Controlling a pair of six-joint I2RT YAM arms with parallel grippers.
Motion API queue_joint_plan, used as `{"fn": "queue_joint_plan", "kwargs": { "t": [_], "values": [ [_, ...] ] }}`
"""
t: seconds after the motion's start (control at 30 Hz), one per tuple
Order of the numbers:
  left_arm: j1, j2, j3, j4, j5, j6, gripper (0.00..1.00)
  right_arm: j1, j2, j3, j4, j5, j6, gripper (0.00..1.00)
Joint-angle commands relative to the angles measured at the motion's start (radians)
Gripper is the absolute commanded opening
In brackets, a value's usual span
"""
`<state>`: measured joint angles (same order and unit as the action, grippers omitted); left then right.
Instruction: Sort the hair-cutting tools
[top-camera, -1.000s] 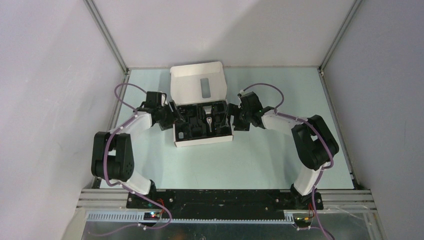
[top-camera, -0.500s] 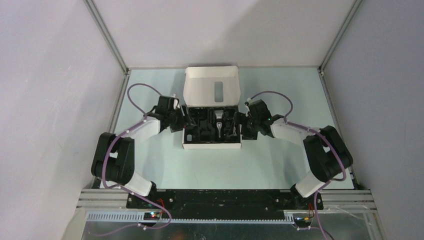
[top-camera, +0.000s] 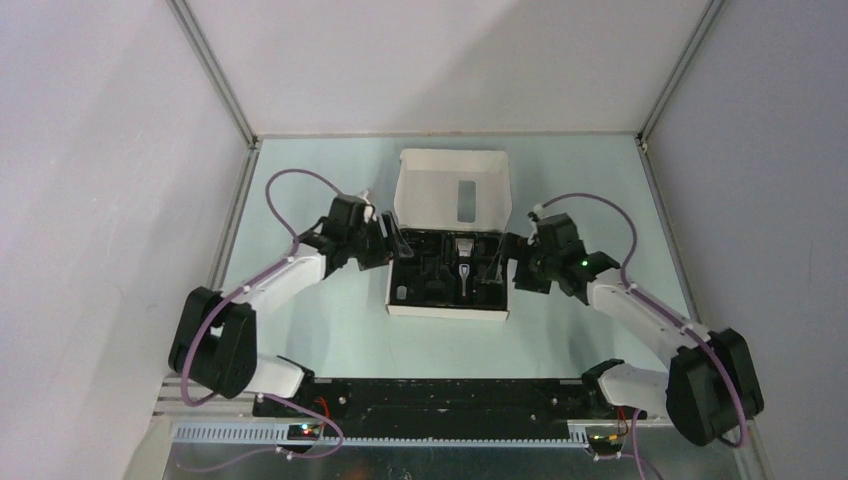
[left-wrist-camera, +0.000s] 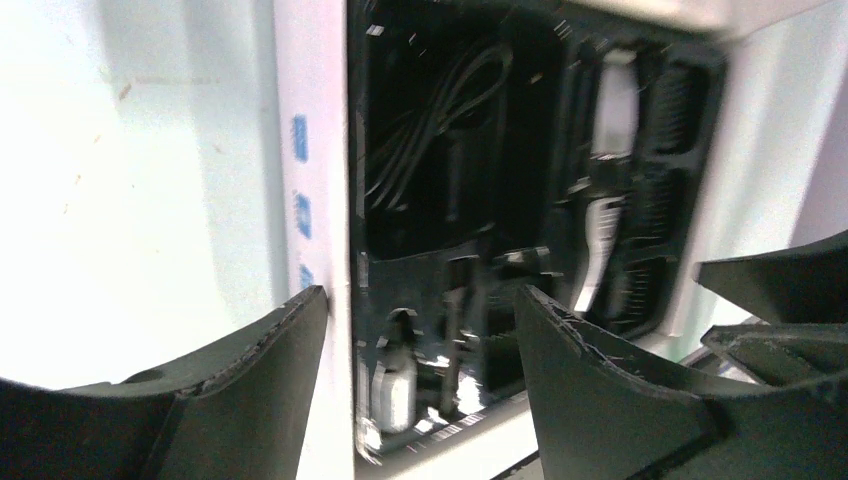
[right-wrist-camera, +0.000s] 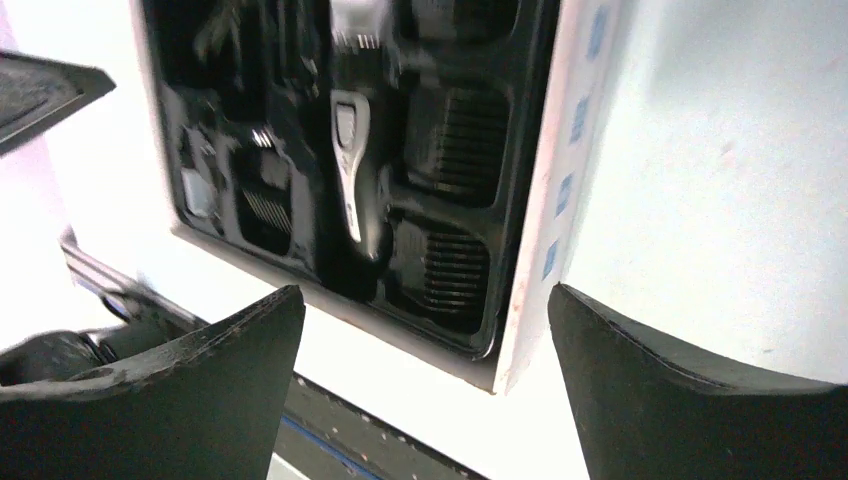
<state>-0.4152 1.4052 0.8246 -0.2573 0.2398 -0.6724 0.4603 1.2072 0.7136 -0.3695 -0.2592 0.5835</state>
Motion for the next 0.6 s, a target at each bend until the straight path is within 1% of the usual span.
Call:
{"fn": "queue_joint_plan", "kwargs": {
  "t": [0.0, 0.1, 0.2, 0.33, 0.57],
  "values": [
    [0.079, -0.076, 0.138, -0.002, -0.002, 0.025, 0.75, -0.109, -0.068, 0.09, 0.008, -0.043, -0.055, 0.98],
    [0.149, -0.021, 0.235, -0.009, 0.036, 0.043, 0.76, -0.186, -0.013, 0.189, -0.015, -0.064, -0.093, 0.99],
    [0.184, 0.088, 0.34, -0.008, 0.074, 0.048, 0.78, -0.24, 0.061, 0.276, -0.016, -0.076, -0.102, 0.99],
    [0.218, 0.242, 0.473, -0.001, 0.126, 0.04, 0.81, -0.318, 0.229, 0.376, 0.017, -0.145, -0.077, 0.99],
    [0.245, 0.533, 0.729, -0.035, 0.23, 0.039, 0.82, -0.345, 0.495, 0.577, 0.041, -0.211, -0.06, 0.99]
  ]
}}
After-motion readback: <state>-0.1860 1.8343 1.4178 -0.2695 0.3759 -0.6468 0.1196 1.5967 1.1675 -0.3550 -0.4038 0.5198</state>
